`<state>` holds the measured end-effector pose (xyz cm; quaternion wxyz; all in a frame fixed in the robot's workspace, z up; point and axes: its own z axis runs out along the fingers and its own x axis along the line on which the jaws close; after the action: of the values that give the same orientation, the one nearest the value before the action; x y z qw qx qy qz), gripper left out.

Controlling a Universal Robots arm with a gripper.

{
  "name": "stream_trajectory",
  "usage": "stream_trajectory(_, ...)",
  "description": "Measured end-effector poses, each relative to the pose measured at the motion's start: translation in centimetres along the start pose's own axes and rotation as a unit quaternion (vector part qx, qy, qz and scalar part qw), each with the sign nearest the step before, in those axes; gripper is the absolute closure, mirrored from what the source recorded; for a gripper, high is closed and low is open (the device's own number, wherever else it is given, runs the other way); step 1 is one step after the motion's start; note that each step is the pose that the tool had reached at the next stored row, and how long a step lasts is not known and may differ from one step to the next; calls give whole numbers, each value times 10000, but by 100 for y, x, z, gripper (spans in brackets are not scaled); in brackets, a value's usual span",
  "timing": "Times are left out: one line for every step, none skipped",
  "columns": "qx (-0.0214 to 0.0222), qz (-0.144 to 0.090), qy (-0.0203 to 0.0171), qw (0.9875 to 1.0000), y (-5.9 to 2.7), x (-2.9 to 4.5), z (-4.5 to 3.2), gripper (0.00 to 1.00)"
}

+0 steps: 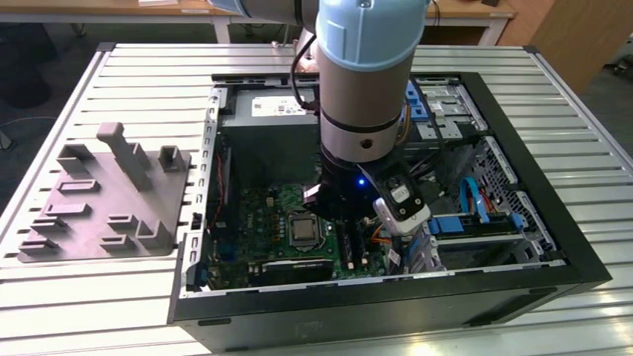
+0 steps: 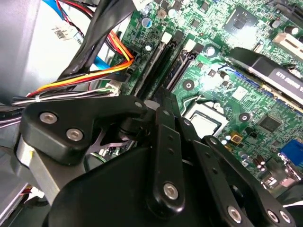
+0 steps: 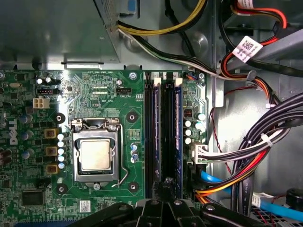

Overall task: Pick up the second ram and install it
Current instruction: 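Press down the second ram until it locks into place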

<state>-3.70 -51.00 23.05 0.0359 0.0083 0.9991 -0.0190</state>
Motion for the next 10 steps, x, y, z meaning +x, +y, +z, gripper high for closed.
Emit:
stream_trajectory(0,1,0,10000,0,6,1,90)
stream_trajectory(0,1,0,10000,0,12,6,90)
stream_trajectory(1,1,0,10000,0,16,17,90)
stream_trajectory(2,0,0,10000,1,17,27,90)
stream_trajectory(3,0,0,10000,1,17,36,90)
stream_trajectory(3,0,0,10000,1,18,41,90)
stream_trajectory(4,0,0,10000,1,19,41,90)
stream_trajectory(4,0,0,10000,1,19,41,90)
stream_trajectory(3,1,0,10000,1,19,45,90)
stream_trajectory(3,1,0,10000,1,15,46,90)
